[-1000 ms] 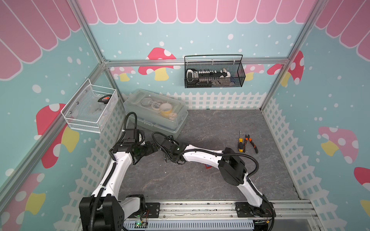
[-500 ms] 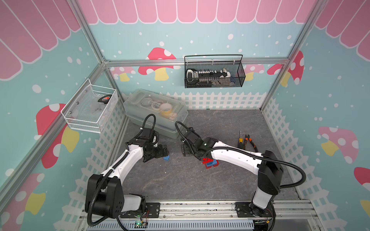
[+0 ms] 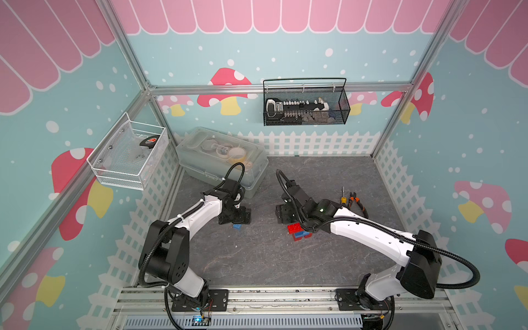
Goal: Assemble a giraffe with lego
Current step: Move the lego brick at the center of the board.
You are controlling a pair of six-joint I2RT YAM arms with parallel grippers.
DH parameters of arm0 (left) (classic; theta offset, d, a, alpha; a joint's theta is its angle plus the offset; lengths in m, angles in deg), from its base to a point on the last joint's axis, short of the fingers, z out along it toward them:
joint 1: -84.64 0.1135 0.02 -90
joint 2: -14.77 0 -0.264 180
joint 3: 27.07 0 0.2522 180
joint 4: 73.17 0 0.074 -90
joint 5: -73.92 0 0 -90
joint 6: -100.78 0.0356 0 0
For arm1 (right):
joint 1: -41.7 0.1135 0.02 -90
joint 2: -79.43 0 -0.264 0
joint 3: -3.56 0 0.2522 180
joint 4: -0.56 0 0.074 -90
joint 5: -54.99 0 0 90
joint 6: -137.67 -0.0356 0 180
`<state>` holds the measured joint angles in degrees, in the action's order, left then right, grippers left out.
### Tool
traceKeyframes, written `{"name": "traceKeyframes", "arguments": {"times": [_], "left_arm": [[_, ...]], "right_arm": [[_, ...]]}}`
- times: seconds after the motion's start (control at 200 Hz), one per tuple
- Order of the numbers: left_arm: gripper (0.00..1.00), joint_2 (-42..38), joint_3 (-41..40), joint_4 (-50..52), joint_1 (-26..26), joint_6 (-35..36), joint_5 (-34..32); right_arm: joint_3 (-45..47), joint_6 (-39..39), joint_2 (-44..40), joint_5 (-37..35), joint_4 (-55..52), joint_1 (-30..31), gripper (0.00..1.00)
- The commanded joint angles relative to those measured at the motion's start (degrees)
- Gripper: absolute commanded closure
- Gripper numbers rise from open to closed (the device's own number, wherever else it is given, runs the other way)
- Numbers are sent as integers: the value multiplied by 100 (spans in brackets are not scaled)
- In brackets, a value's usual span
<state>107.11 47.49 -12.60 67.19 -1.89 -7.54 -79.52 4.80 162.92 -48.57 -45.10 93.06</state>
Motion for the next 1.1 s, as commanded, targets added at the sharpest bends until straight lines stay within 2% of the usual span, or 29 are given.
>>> {"name": "traceKeyframes", "arguments": {"times": [0.0,0.35,0.535,0.955,1.096], "left_arm": [[8,232,159,136,-13,185,-136],[9,596,205,-107,-30,145,-169],[16,792,299,-154,-30,162,-360],[49,812,272,-175,-94,28,-498],[56,891,306,-68,-261,-5,-707]], "right_arm": [[201,24,-286,51,127,-111,19],[444,86,-490,204,224,-198,19],[511,121,-584,247,246,-211,19],[683,84,-763,267,290,-220,19],[683,103,-791,275,287,-214,19]]}}
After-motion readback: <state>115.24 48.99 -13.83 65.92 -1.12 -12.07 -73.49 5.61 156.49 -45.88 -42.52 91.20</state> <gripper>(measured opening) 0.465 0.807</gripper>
